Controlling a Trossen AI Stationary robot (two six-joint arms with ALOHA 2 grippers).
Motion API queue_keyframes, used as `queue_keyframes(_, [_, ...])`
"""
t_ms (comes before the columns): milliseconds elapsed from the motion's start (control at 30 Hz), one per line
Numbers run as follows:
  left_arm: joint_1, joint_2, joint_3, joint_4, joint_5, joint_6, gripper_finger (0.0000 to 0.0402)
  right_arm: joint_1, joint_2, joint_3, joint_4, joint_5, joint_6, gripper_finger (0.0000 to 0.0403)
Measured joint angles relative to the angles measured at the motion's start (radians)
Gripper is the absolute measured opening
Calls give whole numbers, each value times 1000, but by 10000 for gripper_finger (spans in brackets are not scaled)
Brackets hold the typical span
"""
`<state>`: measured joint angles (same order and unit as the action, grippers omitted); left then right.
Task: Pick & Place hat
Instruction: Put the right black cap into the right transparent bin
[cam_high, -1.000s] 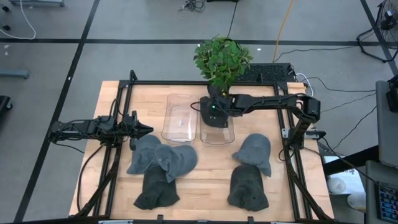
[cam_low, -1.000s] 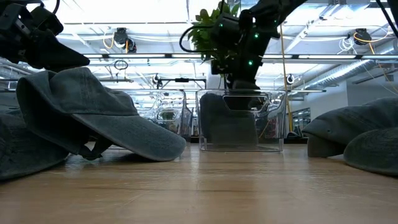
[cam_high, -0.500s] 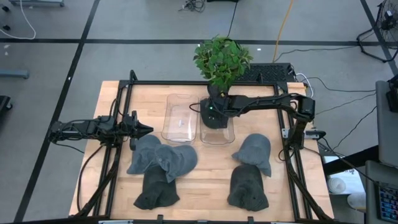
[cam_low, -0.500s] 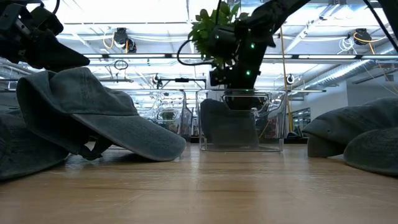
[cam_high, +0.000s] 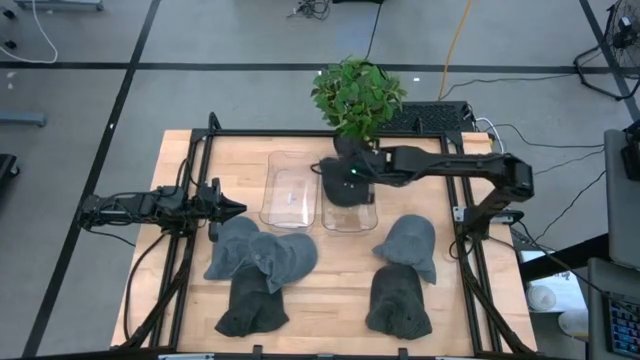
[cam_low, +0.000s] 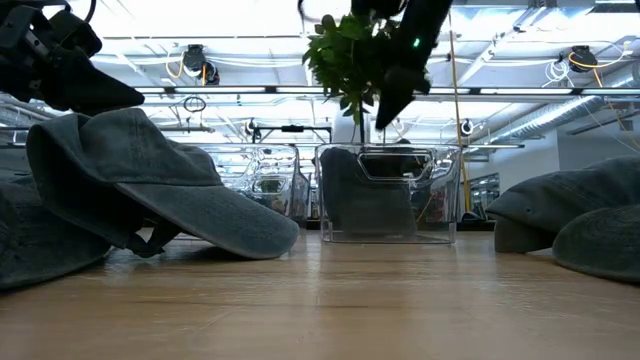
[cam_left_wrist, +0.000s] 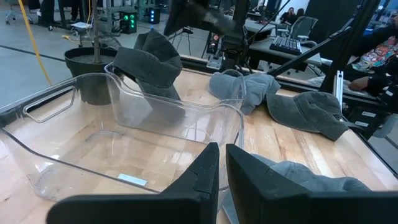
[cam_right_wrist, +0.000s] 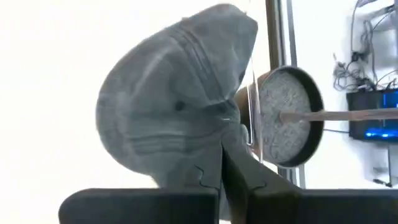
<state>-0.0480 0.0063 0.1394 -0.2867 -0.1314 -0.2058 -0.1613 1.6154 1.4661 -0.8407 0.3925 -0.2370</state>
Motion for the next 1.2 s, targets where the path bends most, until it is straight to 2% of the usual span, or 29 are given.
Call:
queue_keyframes(200, [0,0,0,0,0,0,35,64,-69,62,-160,-9,135,0])
queue_keyframes(433, [0,0,0,0,0,0,35,86,-76,203,-385,-161,341,0])
queue_keyframes(633, [0,0,0,0,0,0,35,85,-76,279,-458,-318,424,0])
queue_keyframes(867, [0,0,0,0,0,0,35,74,-75,280,-475,-316,410,0])
queue_keyframes(1033, [0,0,0,0,0,0,35,179,-75,280,-502,-314,456,4])
queue_keyframes(1200, [0,0,0,0,0,0,35,287,-75,280,-571,-315,621,39])
